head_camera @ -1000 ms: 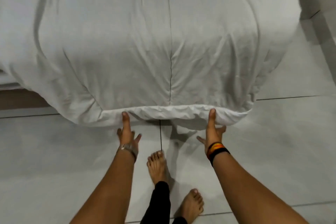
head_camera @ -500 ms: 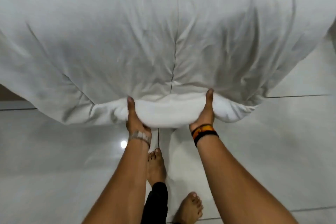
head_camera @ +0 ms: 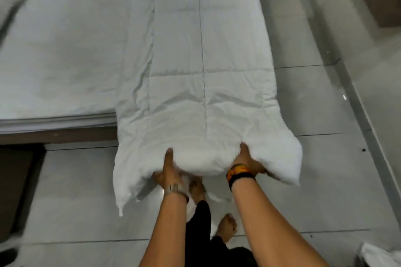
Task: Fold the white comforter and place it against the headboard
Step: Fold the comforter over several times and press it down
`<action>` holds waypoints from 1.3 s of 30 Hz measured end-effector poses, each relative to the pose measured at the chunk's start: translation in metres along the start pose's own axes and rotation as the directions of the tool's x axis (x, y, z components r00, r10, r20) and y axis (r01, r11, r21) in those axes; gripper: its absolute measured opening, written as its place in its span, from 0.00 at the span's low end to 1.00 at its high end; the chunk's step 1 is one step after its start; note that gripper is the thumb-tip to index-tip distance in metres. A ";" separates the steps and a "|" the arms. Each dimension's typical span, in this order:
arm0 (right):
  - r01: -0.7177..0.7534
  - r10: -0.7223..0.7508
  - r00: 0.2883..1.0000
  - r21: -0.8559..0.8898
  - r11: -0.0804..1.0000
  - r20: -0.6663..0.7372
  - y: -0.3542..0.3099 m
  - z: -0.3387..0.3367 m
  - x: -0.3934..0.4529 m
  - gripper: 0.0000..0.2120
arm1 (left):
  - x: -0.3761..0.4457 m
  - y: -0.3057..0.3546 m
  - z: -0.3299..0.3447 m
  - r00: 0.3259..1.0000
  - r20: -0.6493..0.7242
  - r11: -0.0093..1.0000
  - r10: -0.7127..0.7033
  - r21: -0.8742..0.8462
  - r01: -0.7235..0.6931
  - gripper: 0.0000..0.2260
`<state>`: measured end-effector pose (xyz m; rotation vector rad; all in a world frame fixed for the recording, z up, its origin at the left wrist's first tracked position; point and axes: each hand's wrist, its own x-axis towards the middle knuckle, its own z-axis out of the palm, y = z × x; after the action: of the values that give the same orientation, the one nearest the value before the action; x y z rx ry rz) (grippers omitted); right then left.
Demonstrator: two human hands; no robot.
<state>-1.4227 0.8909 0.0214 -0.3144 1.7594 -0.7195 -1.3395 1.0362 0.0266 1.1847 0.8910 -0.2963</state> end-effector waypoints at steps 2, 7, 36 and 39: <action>0.045 -0.045 0.997 -0.005 0.999 0.059 -0.038 0.020 -0.031 0.56 | -0.024 0.036 0.037 0.996 -0.013 0.996 0.084 -0.011 -0.084 0.44; 0.169 -0.165 0.967 -0.007 0.986 0.193 -0.127 0.113 -0.057 0.56 | -0.032 0.094 0.146 0.968 0.058 0.969 0.243 0.041 -0.245 0.49; 0.090 -0.100 0.995 -0.266 0.960 -0.023 -0.107 0.272 0.074 0.69 | 0.174 0.085 0.266 0.908 -0.384 0.971 0.168 0.225 -0.085 0.59; 0.202 -0.198 0.979 -0.221 0.954 0.037 -0.122 0.266 0.066 0.66 | 0.160 0.101 0.266 0.922 -0.296 0.961 0.250 0.190 -0.200 0.56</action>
<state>-1.2120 0.6785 0.0020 -0.6579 1.8143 -0.6594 -1.0558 0.8762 0.0031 1.4955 1.0111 0.0165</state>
